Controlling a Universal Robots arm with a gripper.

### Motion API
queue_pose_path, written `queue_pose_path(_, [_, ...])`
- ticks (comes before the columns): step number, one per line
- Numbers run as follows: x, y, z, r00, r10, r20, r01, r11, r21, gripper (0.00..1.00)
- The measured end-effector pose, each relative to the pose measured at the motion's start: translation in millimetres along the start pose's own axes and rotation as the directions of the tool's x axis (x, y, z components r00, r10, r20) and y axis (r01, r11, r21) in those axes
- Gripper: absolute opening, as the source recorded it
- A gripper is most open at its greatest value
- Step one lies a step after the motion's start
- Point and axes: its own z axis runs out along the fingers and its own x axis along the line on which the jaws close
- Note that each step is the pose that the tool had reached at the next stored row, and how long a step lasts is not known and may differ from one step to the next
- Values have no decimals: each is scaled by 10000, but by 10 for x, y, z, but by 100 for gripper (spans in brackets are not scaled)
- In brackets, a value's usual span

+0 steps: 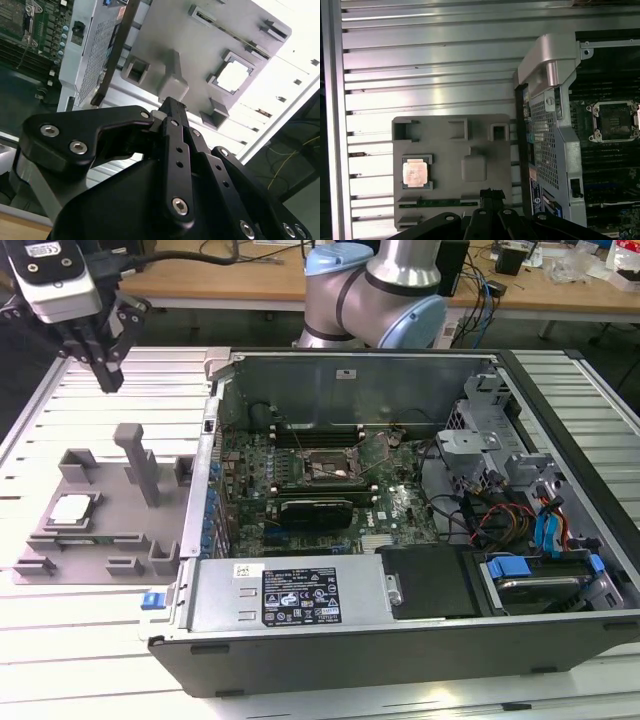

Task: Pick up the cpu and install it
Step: 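Reach for the cpu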

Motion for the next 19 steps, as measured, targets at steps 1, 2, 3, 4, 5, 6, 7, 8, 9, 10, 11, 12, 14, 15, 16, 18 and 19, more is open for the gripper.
queue_pose_path(1, [12, 0, 0, 10000, 1, 0, -1, 10000, -1, 11])
queue_pose_path(2, [35, 1, -1, 10000, 1, 0, -1, 10000, 0, 11])
queue_pose_path(3, [56, 1, -1, 10000, 1, 0, -1, 10000, -1, 11])
queue_pose_path(4, [79, 2, -2, 10000, 1, 0, -1, 10000, 0, 11])
queue_pose_path(5, [91, 2, -2, 10000, 1, 0, -1, 10000, 0, 11])
queue_pose_path(6, [105, 3, -2, 10000, 1, 0, -1, 10000, 0, 11])
queue_pose_path(7, [131, 4, -3, 10000, 0, 0, 0, 10000, 0, 11])
queue_pose_path(8, [151, 7, -4, 10000, 0, 0, 0, 10000, 0, 11])
queue_pose_path(9, [177, 9, -4, 10000, 1, 0, -1, 10000, 0, 11])
queue_pose_path(10, [201, 10, -4, 10000, 0, 0, 0, 10000, 0, 11])
queue_pose_path(11, [224, 11, -5, 10000, 0, 0, 0, 10000, 0, 11])
queue_pose_path(12, [243, 11, -5, 10000, 0, 0, 0, 10000, 0, 11])
queue_pose_path(14, [311, 12, -7, 10000, 1, 0, -1, 10000, 0, 11])
queue_pose_path(15, [327, 12, -7, 10000, 1, 0, -1, 10000, 0, 11])
queue_pose_path(16, [339, 12, -8, 10000, 0, 0, 0, 10000, 0, 11])
queue_pose_path(18, [407, 11, -9, 10000, 0, 0, 0, 10000, 0, 11])
queue_pose_path(19, [424, 10, -9, 10000, 0, 0, 0, 10000, -1, 11])
